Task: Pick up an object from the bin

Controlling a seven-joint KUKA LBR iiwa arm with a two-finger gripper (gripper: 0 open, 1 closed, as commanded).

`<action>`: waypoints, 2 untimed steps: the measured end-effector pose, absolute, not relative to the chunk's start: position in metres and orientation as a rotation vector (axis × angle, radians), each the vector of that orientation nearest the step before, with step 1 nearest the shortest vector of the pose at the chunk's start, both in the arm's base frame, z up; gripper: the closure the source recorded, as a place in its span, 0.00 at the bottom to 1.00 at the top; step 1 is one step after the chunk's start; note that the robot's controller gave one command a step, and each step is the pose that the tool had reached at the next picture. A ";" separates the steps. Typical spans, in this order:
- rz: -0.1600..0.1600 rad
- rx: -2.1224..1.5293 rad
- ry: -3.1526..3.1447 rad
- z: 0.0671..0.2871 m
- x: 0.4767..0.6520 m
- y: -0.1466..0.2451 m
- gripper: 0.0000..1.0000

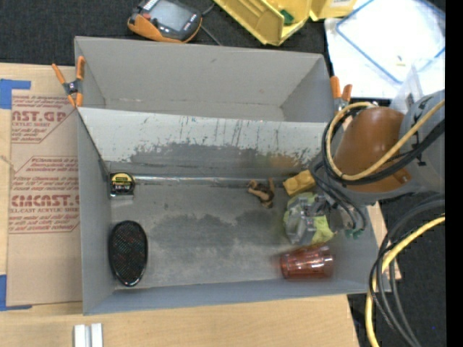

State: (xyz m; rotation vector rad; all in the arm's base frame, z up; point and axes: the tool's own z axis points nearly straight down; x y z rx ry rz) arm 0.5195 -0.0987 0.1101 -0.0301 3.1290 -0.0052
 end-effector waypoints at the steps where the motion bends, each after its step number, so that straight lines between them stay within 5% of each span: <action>1: -0.002 0.034 3.127 0.126 0.530 -0.121 1.00; 2: 0.006 0.308 3.114 0.141 0.556 -0.132 1.00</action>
Offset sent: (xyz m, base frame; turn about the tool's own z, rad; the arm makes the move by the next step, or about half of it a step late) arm 0.0355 -0.0363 0.0314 0.2223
